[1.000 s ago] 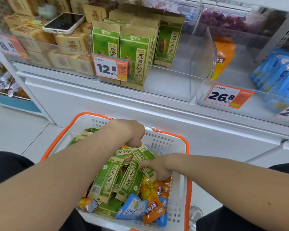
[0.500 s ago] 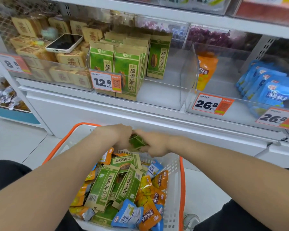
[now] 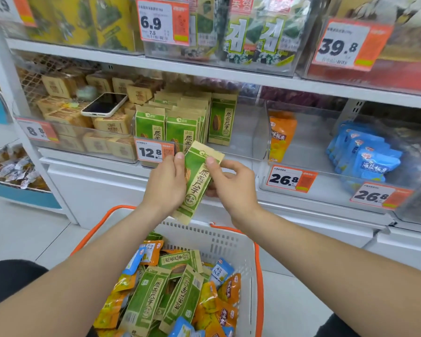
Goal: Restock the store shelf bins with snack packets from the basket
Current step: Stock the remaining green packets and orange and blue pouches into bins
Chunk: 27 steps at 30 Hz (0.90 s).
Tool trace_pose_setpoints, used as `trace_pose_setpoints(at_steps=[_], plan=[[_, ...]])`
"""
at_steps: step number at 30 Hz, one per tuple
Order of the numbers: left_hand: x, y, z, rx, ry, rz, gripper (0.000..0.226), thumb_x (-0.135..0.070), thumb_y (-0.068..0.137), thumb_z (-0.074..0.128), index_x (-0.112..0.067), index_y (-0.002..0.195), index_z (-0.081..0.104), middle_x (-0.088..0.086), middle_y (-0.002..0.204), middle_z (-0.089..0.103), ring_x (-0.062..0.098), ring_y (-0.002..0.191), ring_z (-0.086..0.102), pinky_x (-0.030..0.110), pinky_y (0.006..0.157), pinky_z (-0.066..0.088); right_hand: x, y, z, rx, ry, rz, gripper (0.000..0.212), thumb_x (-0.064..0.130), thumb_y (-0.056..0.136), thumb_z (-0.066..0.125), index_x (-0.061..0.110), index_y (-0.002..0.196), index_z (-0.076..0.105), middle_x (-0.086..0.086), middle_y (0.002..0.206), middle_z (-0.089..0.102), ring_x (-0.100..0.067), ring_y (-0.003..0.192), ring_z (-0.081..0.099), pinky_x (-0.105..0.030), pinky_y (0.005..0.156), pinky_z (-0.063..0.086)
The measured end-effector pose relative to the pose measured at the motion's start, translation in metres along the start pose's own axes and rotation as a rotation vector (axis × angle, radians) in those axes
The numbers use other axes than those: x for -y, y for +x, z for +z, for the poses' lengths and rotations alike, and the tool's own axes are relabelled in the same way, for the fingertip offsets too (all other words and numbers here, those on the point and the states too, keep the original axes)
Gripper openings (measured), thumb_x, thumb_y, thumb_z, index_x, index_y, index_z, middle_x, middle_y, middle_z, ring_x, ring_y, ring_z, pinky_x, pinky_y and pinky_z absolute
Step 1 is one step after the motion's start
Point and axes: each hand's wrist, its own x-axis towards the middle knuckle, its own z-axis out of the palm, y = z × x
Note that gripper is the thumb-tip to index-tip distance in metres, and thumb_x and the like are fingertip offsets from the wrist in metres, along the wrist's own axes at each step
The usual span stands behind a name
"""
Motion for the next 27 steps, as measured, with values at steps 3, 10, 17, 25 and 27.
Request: trace_pose_setpoints(at_steps=[3,10,17,25,27], plan=[[-0.013,0.000,0.001,-0.106,-0.046,-0.034,0.045,-0.039,0.114,0.025,-0.009,0.101,0.057,0.005,0.096,0.060,0.029,0.090,0.053,0.038,0.073,0.030,0.005,-0.002,0.005,0.017,0.007,-0.030,0.029,0.032,0.094,0.076,0.004,0.102,0.076,-0.013,0.087,0.079,-0.031,0.083,0.078,-0.050,0.077,0.064],[-0.027,0.009,0.009,-0.102,-0.202,-0.066,0.053,-0.042,0.114,0.023,-0.008,0.107,0.063,0.007,0.103,0.065,0.028,0.100,0.058,0.037,0.083,0.039,0.025,0.016,-0.001,-0.074,-0.032,-0.029,0.028,0.032,0.085,0.084,0.008,0.098,0.077,-0.007,0.086,0.080,-0.028,0.085,0.078,-0.056,0.084,0.062],[-0.042,0.020,0.010,-0.224,-0.207,-0.086,0.040,-0.039,0.114,0.027,-0.008,0.105,0.051,0.001,0.091,0.054,0.028,0.091,0.051,0.037,0.075,0.031,0.046,0.025,0.012,0.012,-0.457,-0.257,0.026,0.036,0.100,0.060,0.024,0.122,0.064,0.012,0.111,0.073,-0.013,0.105,0.069,-0.044,0.095,0.056],[-0.043,0.049,0.011,-0.186,0.196,0.233,0.022,-0.024,0.099,0.049,-0.015,0.116,0.059,0.012,0.119,0.052,0.035,0.108,0.046,0.047,0.094,0.040,0.076,0.080,0.001,-0.255,-0.534,-0.213,0.035,0.029,0.109,0.044,0.011,0.139,0.047,-0.004,0.119,0.061,-0.030,0.119,0.057,-0.030,0.082,0.033],[-0.044,0.050,0.011,-0.223,0.360,0.268,0.032,-0.018,0.088,0.061,-0.015,0.120,0.056,0.014,0.127,0.046,0.037,0.109,0.044,0.048,0.091,0.040,0.077,0.095,0.001,-0.280,-0.553,-0.213,0.039,0.025,0.110,0.044,0.008,0.144,0.041,-0.010,0.132,0.060,-0.032,0.124,0.054,-0.030,0.083,0.032]])
